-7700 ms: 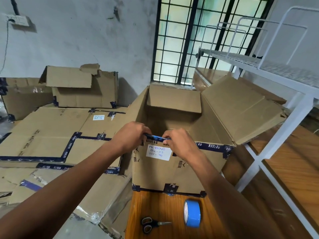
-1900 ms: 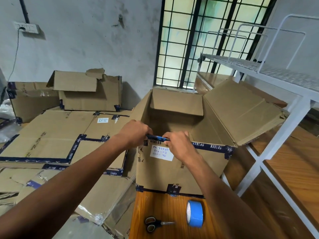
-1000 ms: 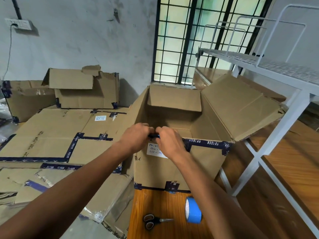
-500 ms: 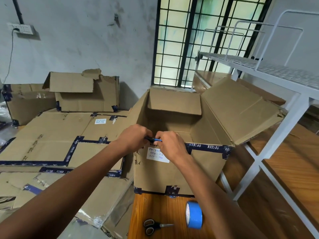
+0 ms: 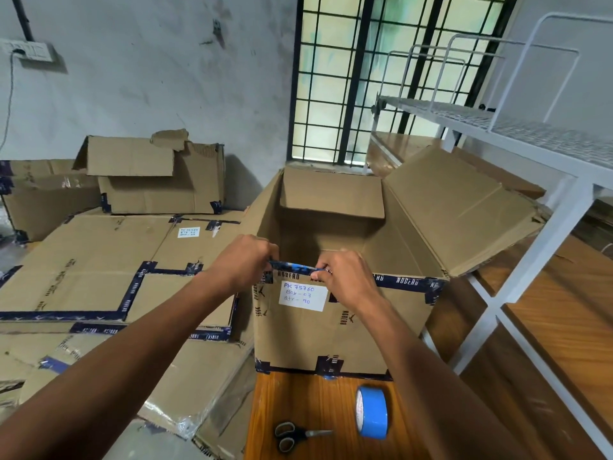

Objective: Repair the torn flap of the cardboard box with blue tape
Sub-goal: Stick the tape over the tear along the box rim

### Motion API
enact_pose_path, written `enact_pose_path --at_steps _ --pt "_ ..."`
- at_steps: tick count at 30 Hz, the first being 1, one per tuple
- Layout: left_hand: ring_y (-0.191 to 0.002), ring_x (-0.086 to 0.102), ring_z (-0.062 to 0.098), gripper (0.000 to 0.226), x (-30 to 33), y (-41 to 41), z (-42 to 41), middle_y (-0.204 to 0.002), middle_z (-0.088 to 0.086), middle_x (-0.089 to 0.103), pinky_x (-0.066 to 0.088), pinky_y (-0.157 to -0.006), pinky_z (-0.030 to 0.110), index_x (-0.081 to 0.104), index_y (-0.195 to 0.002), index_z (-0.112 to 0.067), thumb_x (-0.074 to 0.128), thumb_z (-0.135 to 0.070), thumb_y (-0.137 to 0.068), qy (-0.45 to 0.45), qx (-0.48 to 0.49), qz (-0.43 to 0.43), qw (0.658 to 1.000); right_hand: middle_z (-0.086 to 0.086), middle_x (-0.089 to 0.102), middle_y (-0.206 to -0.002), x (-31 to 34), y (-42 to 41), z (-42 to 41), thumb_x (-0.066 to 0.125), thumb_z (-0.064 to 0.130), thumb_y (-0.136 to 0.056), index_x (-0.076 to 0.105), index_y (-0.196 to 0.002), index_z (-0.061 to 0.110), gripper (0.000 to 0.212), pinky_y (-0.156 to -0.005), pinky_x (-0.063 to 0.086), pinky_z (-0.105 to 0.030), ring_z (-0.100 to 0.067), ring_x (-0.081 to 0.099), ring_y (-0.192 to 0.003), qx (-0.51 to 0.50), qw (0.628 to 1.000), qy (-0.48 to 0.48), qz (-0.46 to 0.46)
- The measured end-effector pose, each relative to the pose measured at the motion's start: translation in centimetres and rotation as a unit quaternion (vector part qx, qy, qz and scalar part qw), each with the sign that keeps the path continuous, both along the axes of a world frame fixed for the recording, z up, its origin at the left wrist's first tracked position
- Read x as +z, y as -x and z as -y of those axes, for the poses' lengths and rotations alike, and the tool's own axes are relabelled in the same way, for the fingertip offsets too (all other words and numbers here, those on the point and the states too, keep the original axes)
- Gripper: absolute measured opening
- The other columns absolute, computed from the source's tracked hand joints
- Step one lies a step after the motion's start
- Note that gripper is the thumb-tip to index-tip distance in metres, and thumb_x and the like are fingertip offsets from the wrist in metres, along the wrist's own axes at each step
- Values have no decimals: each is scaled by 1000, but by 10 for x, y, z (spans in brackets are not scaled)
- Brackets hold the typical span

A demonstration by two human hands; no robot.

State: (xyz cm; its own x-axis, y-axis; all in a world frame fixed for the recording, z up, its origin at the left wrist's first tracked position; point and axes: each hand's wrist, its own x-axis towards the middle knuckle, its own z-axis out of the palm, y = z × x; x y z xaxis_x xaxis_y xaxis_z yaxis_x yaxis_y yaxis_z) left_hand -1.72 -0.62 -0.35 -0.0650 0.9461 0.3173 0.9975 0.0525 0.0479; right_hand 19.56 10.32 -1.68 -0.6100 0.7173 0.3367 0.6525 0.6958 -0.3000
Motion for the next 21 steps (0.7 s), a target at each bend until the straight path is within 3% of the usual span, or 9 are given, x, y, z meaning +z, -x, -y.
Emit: enact_pose_path --at_steps 5,8,10,12,14,16,18,21 --pt "-100 64 15 17 -2 -1 -3 -109 -3 73 57 -84 33 75 -118 -26 70 -26 -102 28 23 12 999 7 75 -88 -6 -8 -3 78 52 -90 81 -107 31 27 -87 55 -35 -17 69 -93 7 1000 -1 -12" --pt "-137 53 26 36 9 -4 -1 -127 -3 73 40 -111 51 67 -132 -31 50 -51 -109 78 40 21 996 7 70 -129 -17 -20 -2 73 69 -85 64 -135 31 64 -115 41 -44 -18 59 -126 -12 999 -42 27" --pt "-153 39 30 52 10 -5 -3 -135 0 71 18 -123 63 59 -139 -31 32 -63 -110 104 74 -15 992 1 51 -158 -29 -30 -2 65 79 -84 44 -155 25 92 -127 23 -47 -22 43 -149 -64 994 -71 56" --pt "-149 47 28 68 5 -5 -9 -125 2 74 4 -125 70 62 -128 -28 14 -71 -106 136 95 -42 985 -5 30 -172 -45 -40 -1 60 82 -84 28 -163 19 106 -131 11 -50 -26 25 -161 -107 987 -101 71" --pt "-137 60 26 80 3 -7 -20 -107 1 75 -3 -125 74 65 -107 -27 2 -77 -100 154 106 -34 982 -8 25 -174 -59 -49 3 60 80 -85 27 -164 16 108 -132 13 -55 -30 20 -162 -112 980 -143 77" --pt "-132 63 27 82 7 -11 -34 -102 1 74 -7 -123 75 66 -97 -25 3 -77 -101 178 126 -12 976 -9 22 -175 -66 -53 4 59 79 -87 26 -165 16 105 -131 14 -57 -32 16 -163 -114 977 -160 84" --pt "-136 60 30 77 12 -18 -45 -110 4 75 -8 -123 75 67 -99 -23 9 -74 -105 201 140 -5 970 -9 22 -175 -69 -56 3 56 79 -88 26 -165 17 104 -131 13 -57 -32 15 -163 -117 976 -160 88" --pt "-138 59 33 68 16 -20 -54 -128 8 73 -6 -124 76 61 -126 -18 22 -71 -108 207 162 13 965 -8 24 -174 -71 -56 2 57 78 -88 26 -165 18 103 -131 15 -57 -32 18 -163 -120 976 -164 82"
